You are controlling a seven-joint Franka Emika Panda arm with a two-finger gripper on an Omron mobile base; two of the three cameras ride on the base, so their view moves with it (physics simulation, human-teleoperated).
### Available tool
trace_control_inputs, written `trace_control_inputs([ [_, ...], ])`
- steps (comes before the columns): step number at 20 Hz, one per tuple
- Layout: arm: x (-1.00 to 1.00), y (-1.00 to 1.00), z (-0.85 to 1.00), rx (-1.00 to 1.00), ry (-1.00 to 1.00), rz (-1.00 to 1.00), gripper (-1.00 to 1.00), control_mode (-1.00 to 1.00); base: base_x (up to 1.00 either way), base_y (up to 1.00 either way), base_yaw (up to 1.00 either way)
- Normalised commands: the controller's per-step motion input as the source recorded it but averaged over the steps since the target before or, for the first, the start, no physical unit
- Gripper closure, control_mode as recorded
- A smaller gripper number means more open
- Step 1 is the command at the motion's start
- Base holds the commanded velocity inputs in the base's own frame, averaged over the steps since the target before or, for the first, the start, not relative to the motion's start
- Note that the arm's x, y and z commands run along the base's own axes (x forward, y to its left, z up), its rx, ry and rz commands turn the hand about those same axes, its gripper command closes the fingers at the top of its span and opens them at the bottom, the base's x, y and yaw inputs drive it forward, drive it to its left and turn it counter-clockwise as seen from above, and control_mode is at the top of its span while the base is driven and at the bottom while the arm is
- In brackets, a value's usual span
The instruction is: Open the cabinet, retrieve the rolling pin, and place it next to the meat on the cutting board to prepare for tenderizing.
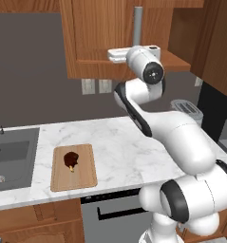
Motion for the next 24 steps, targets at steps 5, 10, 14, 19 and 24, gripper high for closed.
trace_control_inputs([
  [5, -0.47, 0.71, -0.17, -0.01, 0.00, 0.00, 1.00, -1.00, 0.00, 0.00, 0.00],
  [10, -0.55, 0.75, -0.16, -0.01, 0.00, 0.01, 1.00, -1.00, 0.00, 0.00, 0.00],
  [14, -0.60, 0.78, -0.17, -0.02, 0.00, 0.01, 1.00, -1.00, 0.00, 0.00, 0.00],
  [19, -0.56, 0.76, -0.18, -0.01, 0.00, 0.01, 1.00, -1.00, 0.00, 0.00, 0.00],
  [24, -0.28, 0.65, -0.21, 0.00, 0.00, 0.00, -1.00, -1.00, 0.00, 0.00, 0.00],
])
